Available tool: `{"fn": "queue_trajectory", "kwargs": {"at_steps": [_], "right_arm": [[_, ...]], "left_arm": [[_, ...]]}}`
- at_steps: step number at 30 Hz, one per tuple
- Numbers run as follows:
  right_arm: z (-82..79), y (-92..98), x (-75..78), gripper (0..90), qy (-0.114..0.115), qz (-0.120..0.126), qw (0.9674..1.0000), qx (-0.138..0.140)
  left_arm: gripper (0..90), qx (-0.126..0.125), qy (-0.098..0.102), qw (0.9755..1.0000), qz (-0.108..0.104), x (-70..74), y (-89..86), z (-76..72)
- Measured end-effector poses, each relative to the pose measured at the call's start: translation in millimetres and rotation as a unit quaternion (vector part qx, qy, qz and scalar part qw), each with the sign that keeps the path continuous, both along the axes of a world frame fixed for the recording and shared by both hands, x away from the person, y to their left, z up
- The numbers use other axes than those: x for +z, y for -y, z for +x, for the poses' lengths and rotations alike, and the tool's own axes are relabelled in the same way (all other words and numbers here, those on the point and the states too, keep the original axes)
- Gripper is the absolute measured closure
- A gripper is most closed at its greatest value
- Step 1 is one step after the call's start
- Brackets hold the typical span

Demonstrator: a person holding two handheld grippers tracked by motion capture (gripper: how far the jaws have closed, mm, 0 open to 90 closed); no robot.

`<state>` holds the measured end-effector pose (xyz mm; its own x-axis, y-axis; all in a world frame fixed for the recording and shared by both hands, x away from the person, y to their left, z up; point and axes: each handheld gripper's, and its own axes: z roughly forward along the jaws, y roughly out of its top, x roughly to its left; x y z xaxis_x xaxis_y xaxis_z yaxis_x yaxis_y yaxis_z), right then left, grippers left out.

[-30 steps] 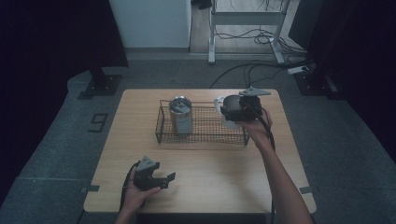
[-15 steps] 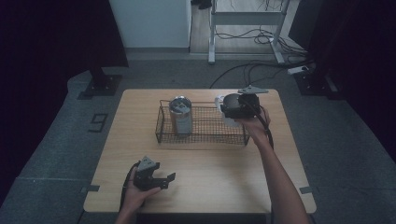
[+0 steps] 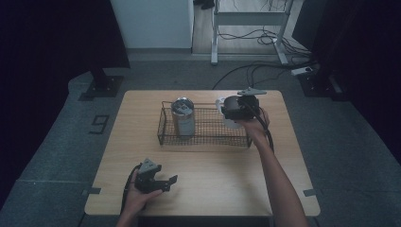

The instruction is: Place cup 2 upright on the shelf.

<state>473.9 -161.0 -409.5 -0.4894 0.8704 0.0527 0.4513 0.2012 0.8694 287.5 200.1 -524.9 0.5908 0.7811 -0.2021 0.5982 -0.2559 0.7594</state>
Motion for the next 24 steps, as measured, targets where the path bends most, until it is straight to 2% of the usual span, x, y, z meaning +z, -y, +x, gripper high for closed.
{"fn": "queue_trajectory", "kwargs": {"at_steps": [12,24], "right_arm": [[9.8,-0.6,-21.5,5.8,-0.022,-0.010,0.9997,-0.008],[15.7,-3.1,-35.4,5.8,-0.040,-0.013,0.9991,-0.010]], "left_arm": [[14.8,0.000,-0.002,1.0000,0.001,-0.7,0.1,0.1],[14.8,-0.001,-0.003,1.0000,0.002,-0.9,0.0,-0.1]]}}
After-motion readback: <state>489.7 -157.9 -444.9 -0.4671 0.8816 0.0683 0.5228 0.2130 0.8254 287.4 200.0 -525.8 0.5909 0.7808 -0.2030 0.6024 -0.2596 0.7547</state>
